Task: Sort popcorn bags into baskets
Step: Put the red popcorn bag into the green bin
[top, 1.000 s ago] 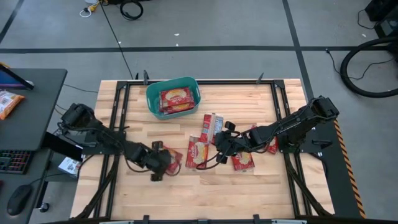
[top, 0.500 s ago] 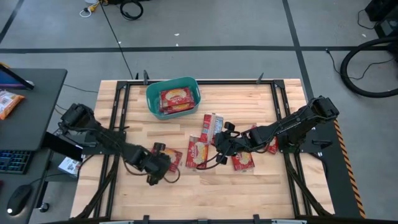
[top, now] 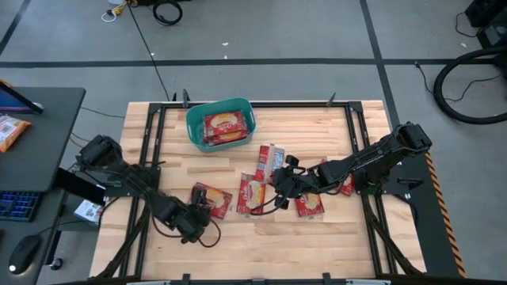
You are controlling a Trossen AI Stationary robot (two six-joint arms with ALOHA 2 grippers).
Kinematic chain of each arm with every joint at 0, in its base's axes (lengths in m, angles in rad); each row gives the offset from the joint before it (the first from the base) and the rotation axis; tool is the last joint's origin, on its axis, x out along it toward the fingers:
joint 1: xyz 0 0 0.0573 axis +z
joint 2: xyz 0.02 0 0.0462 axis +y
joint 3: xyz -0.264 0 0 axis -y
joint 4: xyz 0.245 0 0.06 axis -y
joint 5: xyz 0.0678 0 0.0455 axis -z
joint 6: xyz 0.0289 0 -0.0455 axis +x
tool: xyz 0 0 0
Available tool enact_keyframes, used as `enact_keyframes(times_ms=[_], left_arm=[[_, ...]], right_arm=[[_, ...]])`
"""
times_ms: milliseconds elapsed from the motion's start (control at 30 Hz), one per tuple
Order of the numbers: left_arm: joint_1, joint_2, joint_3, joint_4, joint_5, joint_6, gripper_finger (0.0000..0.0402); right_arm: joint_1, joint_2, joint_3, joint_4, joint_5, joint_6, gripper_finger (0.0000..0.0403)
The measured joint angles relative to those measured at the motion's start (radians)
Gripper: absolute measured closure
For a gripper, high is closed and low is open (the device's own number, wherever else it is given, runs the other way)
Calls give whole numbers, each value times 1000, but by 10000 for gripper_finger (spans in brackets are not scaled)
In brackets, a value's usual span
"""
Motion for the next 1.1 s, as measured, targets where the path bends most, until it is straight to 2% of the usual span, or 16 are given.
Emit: enact_keyframes(times_ms=[200,367,533,867,1100], left_arm=[[1,55,0,-15,-4,60,132],[6,84,4,-40,-43,64,151],[10,90,2,-71,-47,64,207],[11,90,0,-80,-41,46,379],[35,10,51,-162,-10,0,372]], right_arm=[[0,0,0,0,0,-2,282],[0,0,0,0,0,-2,282],[0,0,0,0,0,-2,282],[0,0,0,0,0,-3,282],[0,0,0,0,0,-3,282]])
